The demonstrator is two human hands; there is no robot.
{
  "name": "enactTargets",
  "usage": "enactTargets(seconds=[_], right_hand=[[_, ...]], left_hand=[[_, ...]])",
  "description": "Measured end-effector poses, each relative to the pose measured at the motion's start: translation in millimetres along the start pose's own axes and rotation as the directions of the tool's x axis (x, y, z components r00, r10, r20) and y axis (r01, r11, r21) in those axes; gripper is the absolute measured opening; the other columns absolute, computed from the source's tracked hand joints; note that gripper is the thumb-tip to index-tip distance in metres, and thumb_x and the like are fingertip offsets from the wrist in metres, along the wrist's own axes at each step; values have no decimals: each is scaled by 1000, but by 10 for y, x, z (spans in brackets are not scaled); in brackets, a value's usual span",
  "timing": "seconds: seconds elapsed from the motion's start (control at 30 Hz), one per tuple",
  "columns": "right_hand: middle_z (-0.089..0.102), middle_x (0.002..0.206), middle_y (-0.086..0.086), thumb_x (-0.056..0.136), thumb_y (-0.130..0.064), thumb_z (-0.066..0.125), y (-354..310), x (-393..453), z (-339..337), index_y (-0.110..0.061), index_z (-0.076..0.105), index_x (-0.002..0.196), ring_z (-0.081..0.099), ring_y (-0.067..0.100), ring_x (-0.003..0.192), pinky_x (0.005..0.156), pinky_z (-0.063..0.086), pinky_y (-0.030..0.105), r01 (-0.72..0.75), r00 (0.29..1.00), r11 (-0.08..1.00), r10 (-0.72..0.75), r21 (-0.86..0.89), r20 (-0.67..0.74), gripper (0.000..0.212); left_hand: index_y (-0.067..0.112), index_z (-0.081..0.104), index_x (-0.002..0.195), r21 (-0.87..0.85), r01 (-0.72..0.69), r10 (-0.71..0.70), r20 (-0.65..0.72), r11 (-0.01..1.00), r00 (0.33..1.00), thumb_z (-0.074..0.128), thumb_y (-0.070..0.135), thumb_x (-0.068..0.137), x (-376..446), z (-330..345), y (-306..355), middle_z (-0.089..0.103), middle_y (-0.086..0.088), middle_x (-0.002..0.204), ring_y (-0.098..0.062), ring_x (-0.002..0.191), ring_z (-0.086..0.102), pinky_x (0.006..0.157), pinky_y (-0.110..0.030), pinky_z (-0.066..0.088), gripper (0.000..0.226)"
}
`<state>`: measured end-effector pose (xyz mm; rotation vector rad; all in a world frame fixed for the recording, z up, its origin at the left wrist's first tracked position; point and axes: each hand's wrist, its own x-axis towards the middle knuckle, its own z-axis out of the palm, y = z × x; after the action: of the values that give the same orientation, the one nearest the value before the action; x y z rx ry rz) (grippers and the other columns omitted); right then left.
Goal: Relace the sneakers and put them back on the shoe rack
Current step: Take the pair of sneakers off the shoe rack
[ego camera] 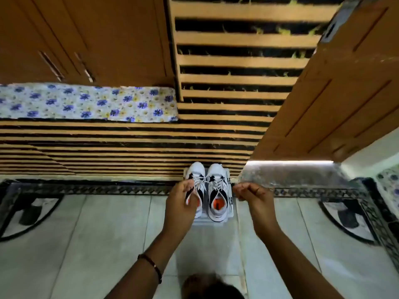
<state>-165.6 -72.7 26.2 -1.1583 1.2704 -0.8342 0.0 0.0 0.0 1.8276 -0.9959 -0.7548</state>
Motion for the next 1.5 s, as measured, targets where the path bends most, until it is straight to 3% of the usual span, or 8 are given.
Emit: enactTargets(seconds=[0.43,0.53,0.67,0.8,0.93,1.1,1.33,1.5], right_hand=[[64,96,13,74,-15,65,2382,1182,141,-15,63,92,58,28,87,74,47,35,-575,811,818,570,-6,-131,18],[58,105,17,86,-8,60,2730,1370,227,-12,50,114,53,26,91,85,44,40,-707,692,700,715,101,-104,31],[46,135,16,87,-17,61,2959,1616,354,-18,31,139,50,33,116,94,45,47,-787,607,606,794,116,-32,60],[39,142,17,89,-21,59,3128,1832,420,-23,22,143,50,43,117,95,47,53,-812,573,570,819,122,-14,66],[52,115,15,85,-15,59,3262,1896,452,-14,34,137,61,40,89,75,56,45,-850,518,509,854,135,39,58],[54,97,6,83,2,54,3339,1914,476,-12,48,121,58,33,94,88,53,49,-792,608,600,791,116,60,41],[57,116,12,77,4,52,3288,1486,398,-13,52,120,58,37,105,83,56,51,-694,718,717,696,69,-12,46],[66,101,5,75,0,59,3223,744,292,-21,59,109,64,28,94,80,57,51,-580,815,814,580,-13,-18,40]], left_hand=[[7,52,114,44,413,-412,-36,910,911,61,8,82,668,1111,-2116,58,-12,119,-25,109,55,95,-46,48,34],[5,44,123,-3,592,-591,-60,806,804,63,12,81,805,1297,-2396,52,-19,128,-33,116,52,100,-48,44,47],[15,32,133,-255,816,-848,-25,518,530,64,24,80,1049,1446,-2676,46,-27,136,-40,124,46,105,-49,38,63],[26,25,138,-290,841,-873,32,457,486,61,24,81,1170,1551,-2855,42,-17,140,-40,123,46,104,-53,39,67],[22,30,136,-392,876,-925,131,282,357,53,24,86,1241,1658,-2935,46,-12,119,-34,94,54,73,-41,50,55],[10,48,122,-402,823,-891,38,401,453,55,12,83,1239,1773,-3027,55,-22,118,-32,81,57,64,-36,53,40],[9,52,115,-567,758,-867,147,321,477,44,-3,85,855,1697,-2886,54,-15,110,-27,81,55,56,-30,54,33],[8,52,119,-633,706,-854,134,317,503,44,-2,86,146,1553,-2801,55,-15,112,-32,95,55,67,-36,51,36]])
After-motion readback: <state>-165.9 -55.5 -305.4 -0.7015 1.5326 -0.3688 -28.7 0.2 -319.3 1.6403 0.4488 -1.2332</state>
